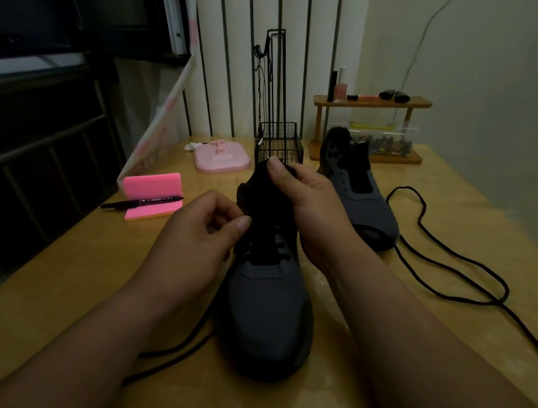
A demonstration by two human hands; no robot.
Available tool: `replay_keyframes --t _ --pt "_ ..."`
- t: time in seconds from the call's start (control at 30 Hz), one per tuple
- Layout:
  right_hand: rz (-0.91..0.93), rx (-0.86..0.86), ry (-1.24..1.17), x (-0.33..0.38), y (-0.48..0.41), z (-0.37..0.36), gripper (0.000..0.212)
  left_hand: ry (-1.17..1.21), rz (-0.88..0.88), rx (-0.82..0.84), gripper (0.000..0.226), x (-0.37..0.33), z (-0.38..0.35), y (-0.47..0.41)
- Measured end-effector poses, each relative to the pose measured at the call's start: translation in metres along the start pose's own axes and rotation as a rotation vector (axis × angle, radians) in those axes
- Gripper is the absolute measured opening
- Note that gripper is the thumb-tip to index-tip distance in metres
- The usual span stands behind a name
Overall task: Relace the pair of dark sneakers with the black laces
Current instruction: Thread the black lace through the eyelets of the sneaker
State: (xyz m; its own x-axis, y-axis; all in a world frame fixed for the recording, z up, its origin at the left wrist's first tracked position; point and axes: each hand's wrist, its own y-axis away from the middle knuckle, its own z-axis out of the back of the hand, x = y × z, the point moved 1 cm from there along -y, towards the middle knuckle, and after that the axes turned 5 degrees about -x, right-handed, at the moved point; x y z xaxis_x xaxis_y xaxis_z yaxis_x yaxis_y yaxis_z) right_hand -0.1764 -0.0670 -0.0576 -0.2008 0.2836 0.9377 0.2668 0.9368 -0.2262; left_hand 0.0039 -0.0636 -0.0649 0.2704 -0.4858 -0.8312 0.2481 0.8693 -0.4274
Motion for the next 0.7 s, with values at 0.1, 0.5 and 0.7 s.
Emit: replay_keyframes --t 0.1,0.5,0.7 --pt "-0.008 0.004 -0.001 -0.001 -0.001 0.000 0.038 0.063 0.043 -0.011 0.008 -0.003 -0.005 0.004" --pt "-0.006 -0.012 0.016 -0.001 0.000 -0.002 0.034 0.035 0.029 -0.052 0.010 -0.009 -0.007 0.013" --pt "0.003 -0.020 0.029 -0.001 0.001 -0.002 0.038 0.071 0.040 -0.068 0.010 -0.010 -0.013 0.012"
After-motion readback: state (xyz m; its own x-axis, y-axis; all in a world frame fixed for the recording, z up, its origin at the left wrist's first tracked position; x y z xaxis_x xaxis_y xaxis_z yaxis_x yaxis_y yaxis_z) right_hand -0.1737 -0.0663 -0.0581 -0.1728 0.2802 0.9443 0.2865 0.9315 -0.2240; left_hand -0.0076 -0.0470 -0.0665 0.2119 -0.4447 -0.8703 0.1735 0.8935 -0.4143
